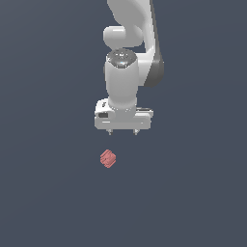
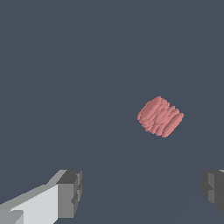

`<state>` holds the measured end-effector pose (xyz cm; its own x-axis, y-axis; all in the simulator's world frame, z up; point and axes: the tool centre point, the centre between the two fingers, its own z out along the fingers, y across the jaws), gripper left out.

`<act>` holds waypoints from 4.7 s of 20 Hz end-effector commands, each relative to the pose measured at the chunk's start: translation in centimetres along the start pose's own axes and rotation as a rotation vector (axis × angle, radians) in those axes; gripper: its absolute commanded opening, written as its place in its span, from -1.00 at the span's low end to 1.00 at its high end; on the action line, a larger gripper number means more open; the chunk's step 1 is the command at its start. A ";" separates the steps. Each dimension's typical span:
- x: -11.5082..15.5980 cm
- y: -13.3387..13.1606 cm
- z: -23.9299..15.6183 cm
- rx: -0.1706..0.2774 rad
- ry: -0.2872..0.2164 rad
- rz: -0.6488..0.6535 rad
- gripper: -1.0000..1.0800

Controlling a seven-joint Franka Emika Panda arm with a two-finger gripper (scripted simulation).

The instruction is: Pick up the object and move it to a goal position.

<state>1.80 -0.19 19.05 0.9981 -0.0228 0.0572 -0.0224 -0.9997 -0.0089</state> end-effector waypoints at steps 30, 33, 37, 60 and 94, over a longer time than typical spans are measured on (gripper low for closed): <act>2.4 2.7 3.3 0.001 -0.009 0.280 0.92; 2.9 3.8 4.9 -0.003 -0.021 0.380 0.92; 3.4 5.0 6.8 -0.011 -0.033 0.498 0.92; 3.8 7.1 12.0 -0.028 -0.052 0.687 0.92; 2.3 4.6 13.0 -0.028 -0.052 0.690 -1.00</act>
<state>5.07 -5.36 5.64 0.7562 -0.6544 -0.0006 -0.6544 -0.7562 0.0004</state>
